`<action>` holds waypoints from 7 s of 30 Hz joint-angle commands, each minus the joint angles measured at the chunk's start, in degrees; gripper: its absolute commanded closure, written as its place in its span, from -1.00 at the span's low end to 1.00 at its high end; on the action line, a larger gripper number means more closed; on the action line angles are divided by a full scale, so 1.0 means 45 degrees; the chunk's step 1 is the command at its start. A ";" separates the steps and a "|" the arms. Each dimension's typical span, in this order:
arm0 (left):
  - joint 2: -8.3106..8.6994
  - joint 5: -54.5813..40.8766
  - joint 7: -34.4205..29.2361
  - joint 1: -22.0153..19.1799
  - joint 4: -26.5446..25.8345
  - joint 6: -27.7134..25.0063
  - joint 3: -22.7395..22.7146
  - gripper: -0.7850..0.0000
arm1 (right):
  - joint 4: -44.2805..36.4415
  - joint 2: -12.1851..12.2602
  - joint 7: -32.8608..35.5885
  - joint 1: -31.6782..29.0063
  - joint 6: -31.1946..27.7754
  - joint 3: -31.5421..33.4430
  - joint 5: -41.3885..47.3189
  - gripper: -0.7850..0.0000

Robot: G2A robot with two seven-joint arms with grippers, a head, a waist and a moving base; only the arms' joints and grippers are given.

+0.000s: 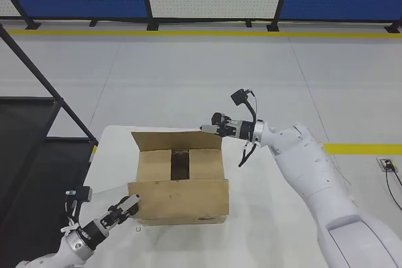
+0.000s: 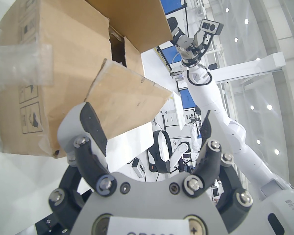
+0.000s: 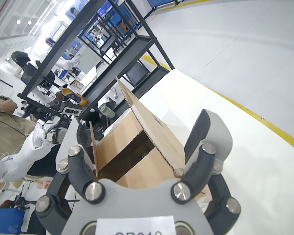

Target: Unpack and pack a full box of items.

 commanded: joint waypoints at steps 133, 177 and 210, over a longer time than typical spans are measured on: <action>-0.1126 0.0091 0.8445 -0.2104 0.0107 -0.0695 0.1113 -1.00 | -0.5651 0.1896 0.6611 -0.4466 0.7862 0.0540 0.6290 -1.00; -0.1911 0.5808 0.7900 -0.5189 0.1502 0.2820 0.5926 -1.00 | -0.9954 0.3347 0.6228 -0.7782 0.7411 0.2790 0.6756 -1.00; -0.2446 0.9192 0.6775 -0.6278 0.0874 0.4283 0.8033 -1.00 | -0.9804 0.3861 0.6057 -0.8434 0.6680 0.3173 0.7555 -1.00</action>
